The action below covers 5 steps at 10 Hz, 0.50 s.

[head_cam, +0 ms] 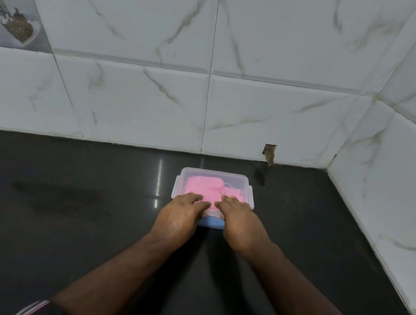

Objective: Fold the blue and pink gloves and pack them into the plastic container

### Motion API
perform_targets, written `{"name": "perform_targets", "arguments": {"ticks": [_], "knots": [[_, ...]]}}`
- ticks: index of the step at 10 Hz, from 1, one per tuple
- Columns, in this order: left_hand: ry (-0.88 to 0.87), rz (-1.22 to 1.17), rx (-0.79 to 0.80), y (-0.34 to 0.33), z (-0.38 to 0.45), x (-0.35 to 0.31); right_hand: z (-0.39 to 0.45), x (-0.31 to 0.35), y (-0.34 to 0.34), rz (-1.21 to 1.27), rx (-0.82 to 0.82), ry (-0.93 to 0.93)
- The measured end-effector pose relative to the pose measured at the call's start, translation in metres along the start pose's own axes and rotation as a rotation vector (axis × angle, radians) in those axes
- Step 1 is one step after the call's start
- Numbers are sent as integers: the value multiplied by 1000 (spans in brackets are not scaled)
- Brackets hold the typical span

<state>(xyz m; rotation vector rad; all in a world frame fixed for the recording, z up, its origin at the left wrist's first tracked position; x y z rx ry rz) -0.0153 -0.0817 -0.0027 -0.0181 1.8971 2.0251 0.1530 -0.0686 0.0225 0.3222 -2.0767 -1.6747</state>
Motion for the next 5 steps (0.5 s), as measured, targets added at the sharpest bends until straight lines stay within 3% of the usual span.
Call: {"name": "perform_targets", "arguments": {"ticks": [4,5], "knots": [[50,-101,98,16,54,11,46,-12,29,40,64,-35],[74,-128,61,19,58,9,51,-14,33,114,19,-40]]}}
Point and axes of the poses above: each hand's wrist, its own z-axis towards the middle knuckle, its own y-axis out of the back of the hand, x = y × z, the point moved 2 cm from there along z, towards the middle knuckle, and after that the axes turned 11 degrees about x, right-handed, at the moved point
